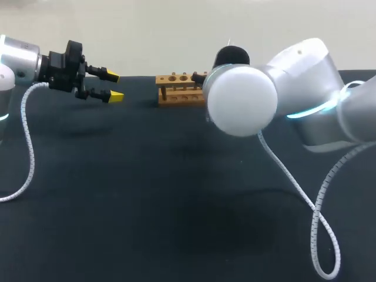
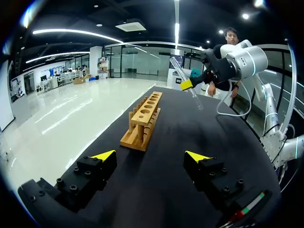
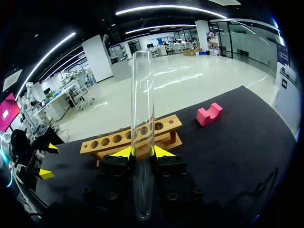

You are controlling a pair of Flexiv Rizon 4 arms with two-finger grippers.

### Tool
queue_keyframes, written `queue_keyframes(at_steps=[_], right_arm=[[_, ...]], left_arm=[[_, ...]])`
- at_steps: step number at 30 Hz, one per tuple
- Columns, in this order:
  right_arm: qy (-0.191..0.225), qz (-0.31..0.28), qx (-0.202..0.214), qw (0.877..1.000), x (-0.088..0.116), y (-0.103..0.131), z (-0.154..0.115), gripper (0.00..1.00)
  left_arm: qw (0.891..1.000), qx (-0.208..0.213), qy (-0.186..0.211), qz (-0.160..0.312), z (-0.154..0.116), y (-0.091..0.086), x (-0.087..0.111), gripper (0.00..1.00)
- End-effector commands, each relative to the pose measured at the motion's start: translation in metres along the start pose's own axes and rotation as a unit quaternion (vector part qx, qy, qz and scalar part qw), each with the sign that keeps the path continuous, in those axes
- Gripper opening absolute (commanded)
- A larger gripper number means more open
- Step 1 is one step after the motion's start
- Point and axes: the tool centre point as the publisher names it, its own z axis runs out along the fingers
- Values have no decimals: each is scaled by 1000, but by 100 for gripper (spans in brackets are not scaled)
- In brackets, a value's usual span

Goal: Grasp the test tube, adjust it, and insert it.

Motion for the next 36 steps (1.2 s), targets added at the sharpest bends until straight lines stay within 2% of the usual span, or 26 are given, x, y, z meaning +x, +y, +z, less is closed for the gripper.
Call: queue_keyframes(at_steps=[1, 18, 36], right_arm=[[-22, 6, -7, 1000, -2, -6, -14, 0], [-26, -10, -29, 999, -8, -9, -27, 0], [-30, -11, -20, 999, -9, -9, -28, 0]], left_arm=[[1000, -3, -2, 2, 0, -2, 1, 100], [1000, -3, -2, 2, 0, -2, 1, 100], [1000, -3, -2, 2, 0, -2, 1, 100]])
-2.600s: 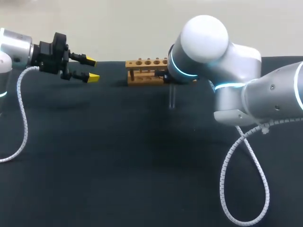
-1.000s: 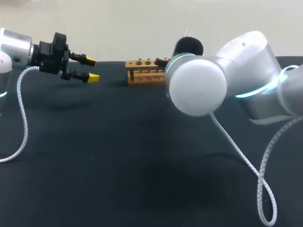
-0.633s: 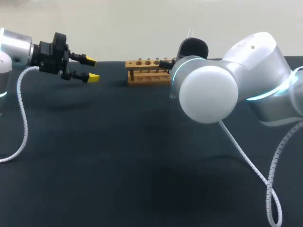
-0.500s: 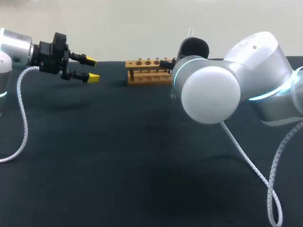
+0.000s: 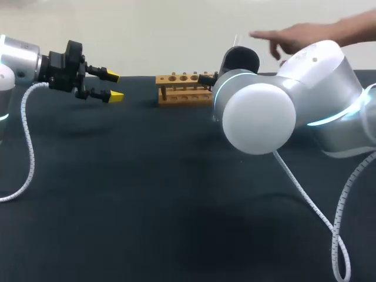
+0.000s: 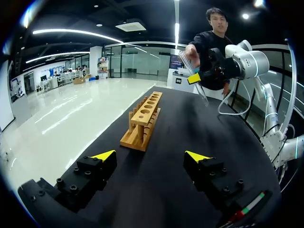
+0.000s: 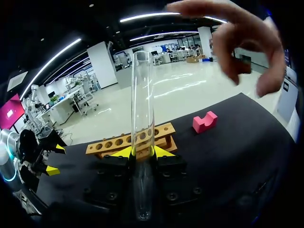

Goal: Grasp the test tube, adjust it, and insert it.

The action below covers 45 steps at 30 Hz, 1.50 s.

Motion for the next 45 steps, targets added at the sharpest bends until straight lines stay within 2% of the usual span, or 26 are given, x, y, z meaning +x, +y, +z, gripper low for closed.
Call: queue_keyframes(at_steps=[1, 33, 45], right_arm=[[-1, 0, -1, 1000, 1, 0, 0, 0], [-1, 0, -1, 1000, 1, 0, 0, 0], [14, -98, -5, 995, 11, -2, 24, 0]], left_arm=[[1000, -3, -2, 2, 0, -2, 1, 100], [1000, -3, -2, 2, 0, -2, 1, 100], [1000, -3, -2, 2, 0, -2, 1, 100]])
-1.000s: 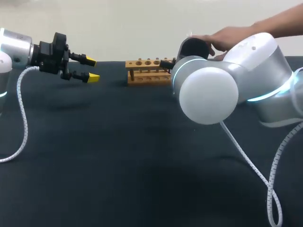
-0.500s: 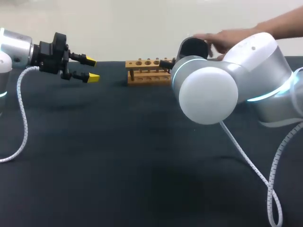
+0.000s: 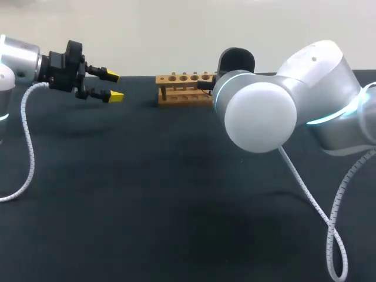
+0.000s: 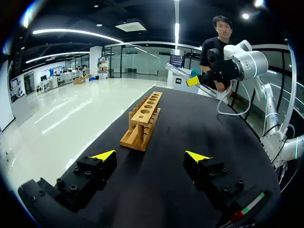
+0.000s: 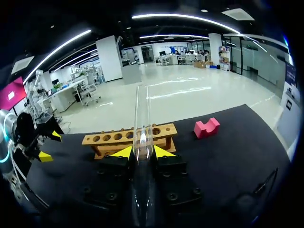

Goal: Grasp the test tube, adjust it, and insert it.

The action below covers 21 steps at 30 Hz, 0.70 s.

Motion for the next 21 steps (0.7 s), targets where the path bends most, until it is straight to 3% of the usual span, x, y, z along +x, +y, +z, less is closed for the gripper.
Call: queue_keyframes(at_steps=[1, 21], right_arm=[[3, -15, 0, 1000, 3, 2, 16, 0], [38, -32, -16, 999, 18, 15, 58, 0]], left_arm=[[1000, -3, -2, 2, 0, -2, 1, 100], [1000, -3, -2, 2, 0, -2, 1, 100]])
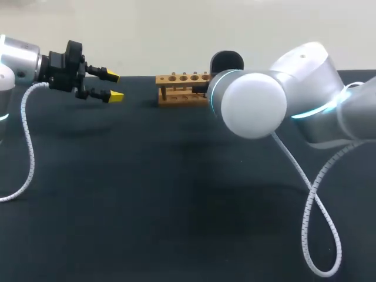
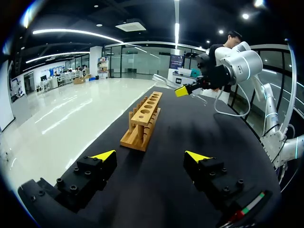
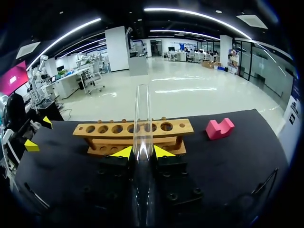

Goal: Grasp the test tube, adjust it, and insert it.

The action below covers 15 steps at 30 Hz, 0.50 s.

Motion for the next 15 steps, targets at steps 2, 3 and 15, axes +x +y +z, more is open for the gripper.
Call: queue_keyframes(at_steps=[2, 3, 15], right_arm=[[11, 1, -2, 1000, 3, 4, 15, 0], [13, 2, -2, 1000, 3, 4, 17, 0], [42, 14, 8, 999, 8, 5, 30, 0]], left_arm=[[1000, -3, -2, 2, 0, -2, 1, 100], [1000, -3, -2, 2, 0, -2, 1, 100], [1000, -3, -2, 2, 0, -2, 1, 100]])
